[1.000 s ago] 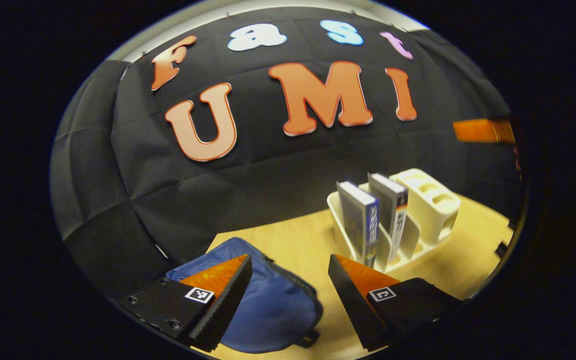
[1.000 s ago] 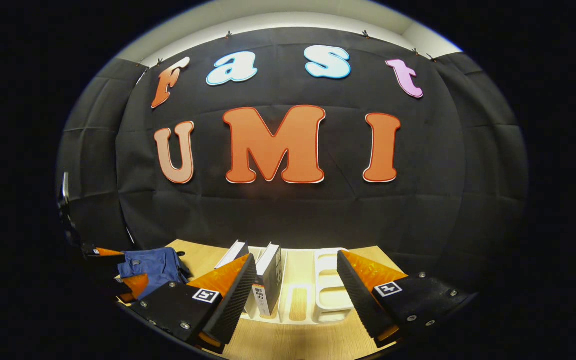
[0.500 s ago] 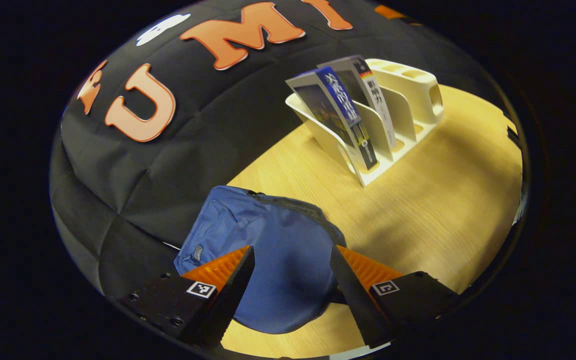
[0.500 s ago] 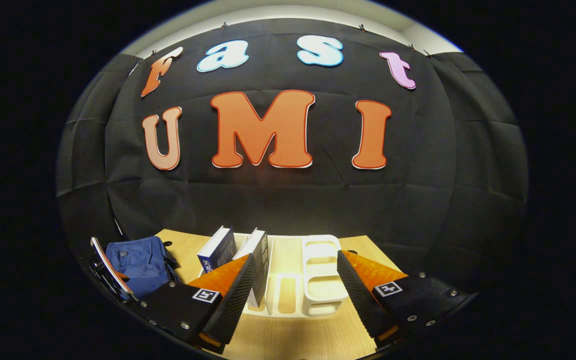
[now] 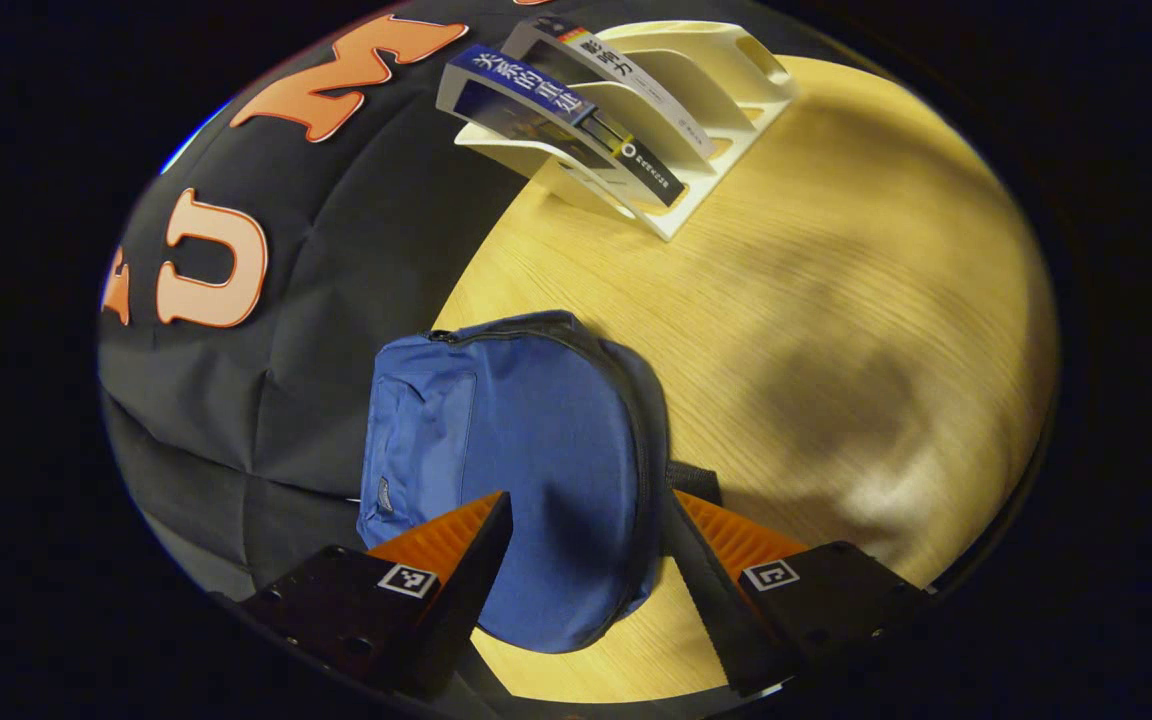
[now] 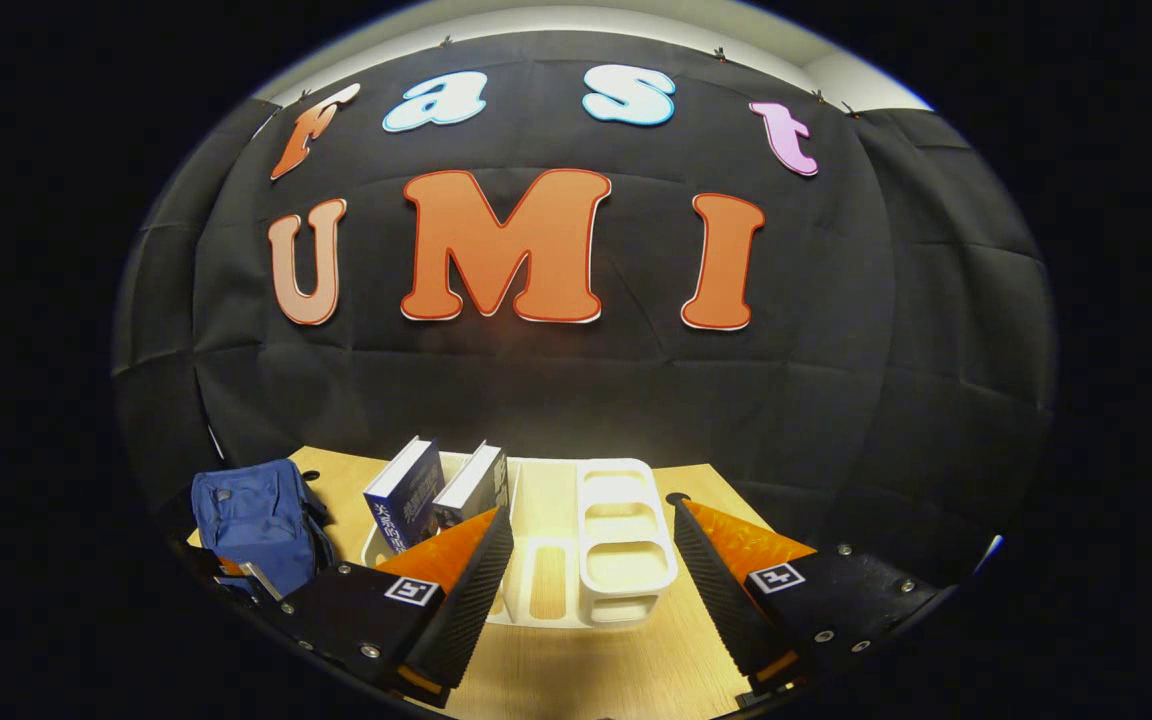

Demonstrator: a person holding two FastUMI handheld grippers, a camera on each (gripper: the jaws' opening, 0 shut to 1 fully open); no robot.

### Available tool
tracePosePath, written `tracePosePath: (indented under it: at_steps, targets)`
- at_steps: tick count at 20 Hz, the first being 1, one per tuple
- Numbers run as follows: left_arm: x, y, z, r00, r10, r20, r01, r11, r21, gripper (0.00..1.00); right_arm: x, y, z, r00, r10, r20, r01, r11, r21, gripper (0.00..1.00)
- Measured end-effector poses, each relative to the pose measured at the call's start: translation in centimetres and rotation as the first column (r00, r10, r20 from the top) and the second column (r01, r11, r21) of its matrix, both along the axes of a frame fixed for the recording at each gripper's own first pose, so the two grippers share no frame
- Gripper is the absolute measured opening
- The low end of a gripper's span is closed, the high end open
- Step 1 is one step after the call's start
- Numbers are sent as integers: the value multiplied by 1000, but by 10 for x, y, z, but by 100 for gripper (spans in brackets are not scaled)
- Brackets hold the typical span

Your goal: Open the schoolbag, grab two books from the bookshelf and put them into the schoolbag.

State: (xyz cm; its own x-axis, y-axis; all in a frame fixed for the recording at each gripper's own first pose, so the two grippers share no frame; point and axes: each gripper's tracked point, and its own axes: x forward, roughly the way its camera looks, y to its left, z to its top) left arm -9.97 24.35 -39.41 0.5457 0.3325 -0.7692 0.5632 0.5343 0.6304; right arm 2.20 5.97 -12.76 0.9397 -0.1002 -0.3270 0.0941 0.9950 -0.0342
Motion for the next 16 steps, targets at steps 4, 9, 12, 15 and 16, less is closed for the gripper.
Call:
tracePosePath:
  at_steps: [4, 9, 12, 15, 16]
  targets:
    - [-3, 3, -4, 997, 75, -24, -76, 996, -50, 65, 1, 5, 1, 1000, 12, 3, -12, 1000, 3, 96]
    - [8, 2, 17, 995, 105, 1, -104, 990, -92, 12, 5, 42, -8, 991, 127, -43, -126, 992, 28, 96]
    - [19, 2, 30, 991, 133, -9, -133, 979, -157, 8, 12, 86, -9, 962, 259, -90, -254, 965, 66, 96]
    - [31, 1, 57, 988, 150, 23, -141, 965, -221, 8, 21, 129, -16, 922, 354, -157, -323, 926, 193, 97]
    - [35, 1, 65, 988, 154, 28, -143, 959, -243, 8, 29, 137, -17, 912, 372, -174, -334, 918, 211, 96]
